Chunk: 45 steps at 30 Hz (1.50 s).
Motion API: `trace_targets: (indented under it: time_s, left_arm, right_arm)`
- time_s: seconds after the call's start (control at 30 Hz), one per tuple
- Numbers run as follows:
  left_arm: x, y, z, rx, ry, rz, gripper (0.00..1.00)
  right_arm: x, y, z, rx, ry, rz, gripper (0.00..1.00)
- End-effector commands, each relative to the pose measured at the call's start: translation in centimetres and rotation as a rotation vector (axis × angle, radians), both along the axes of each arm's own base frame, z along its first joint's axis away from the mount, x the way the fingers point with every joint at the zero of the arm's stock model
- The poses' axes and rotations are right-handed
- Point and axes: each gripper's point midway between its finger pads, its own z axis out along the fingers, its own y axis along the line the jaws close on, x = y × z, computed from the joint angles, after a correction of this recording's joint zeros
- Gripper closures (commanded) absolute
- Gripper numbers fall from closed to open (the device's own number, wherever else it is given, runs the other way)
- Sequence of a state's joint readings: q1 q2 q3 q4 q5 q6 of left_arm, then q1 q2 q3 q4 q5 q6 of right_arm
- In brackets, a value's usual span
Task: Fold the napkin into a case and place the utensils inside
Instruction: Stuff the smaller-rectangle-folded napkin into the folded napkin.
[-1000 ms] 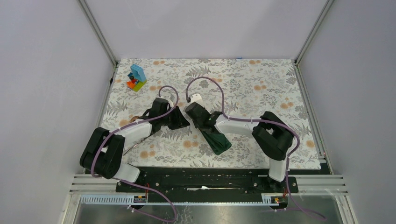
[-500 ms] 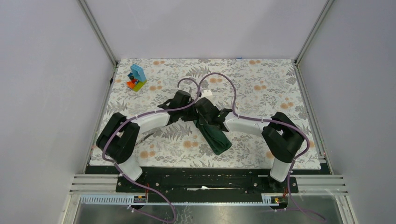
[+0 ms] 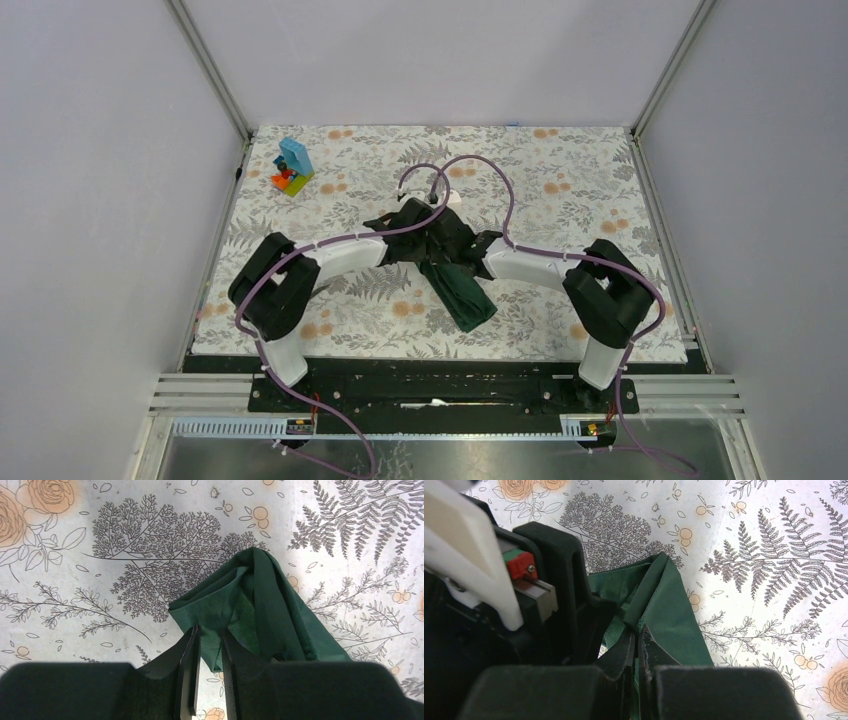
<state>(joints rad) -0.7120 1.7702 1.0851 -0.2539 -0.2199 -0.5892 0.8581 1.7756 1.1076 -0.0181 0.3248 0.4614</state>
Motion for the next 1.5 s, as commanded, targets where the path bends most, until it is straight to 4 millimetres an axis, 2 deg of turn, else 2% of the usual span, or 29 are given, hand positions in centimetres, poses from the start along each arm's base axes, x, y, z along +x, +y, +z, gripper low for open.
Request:
trace_targets:
  time_s: [0.0,0.27,0.6,0.8,0.9,1.03,1.13,1.23,1.47]
  left_arm:
    - [0.8,-0.6,0.4,0.040,-0.042,-0.014,0.73]
    - [0.5,-1.6,-0.5,-0.009,-0.031,-0.032,0.70]
    - [0.3,-1.3,-1.9,0.011,-0.015,-0.027,0.71]
    - [0.4,-1.1,-2.5,0.031,-0.013,-0.036,0.80]
    - [0.5,-1.1,-2.5,0.038,-0.018,-0.039,0.88]
    - [0.7,-1.2,-1.3,0.023,-0.042,-0.047,1.00]
    - [0.7,-1.3,-0.1,-0.028,-0.054,-0.059,1.00]
    - [0.4,-1.7,0.9,-0.158,-0.042,-0.080,1.00]
    - [0.3,-1.1,2.8,-0.364,-0.062,-0.085,1.00]
  right_arm:
    - [0.8,0.7,2.4,0.074,-0.046,-0.003,1.00]
    - [0.8,0.5,2.3,0.087,-0.036,-0.003,1.00]
    - [0.7,0.5,2.1,0.095,-0.028,-0.001,1.00]
    - [0.7,0.5,2.1,0.103,-0.025,-0.006,1.00]
    - [0.7,0.4,2.1,0.107,-0.022,-0.009,1.00]
    - [0.6,0.4,1.8,0.107,-0.013,-0.006,1.00]
    - [0.5,0.5,1.5,0.133,0.009,0.005,1.00]
    - [0.2,1.1,1.1,0.182,0.041,0.037,1.00]
    - [0.2,1.5,0.3,0.299,0.097,0.055,1.00]
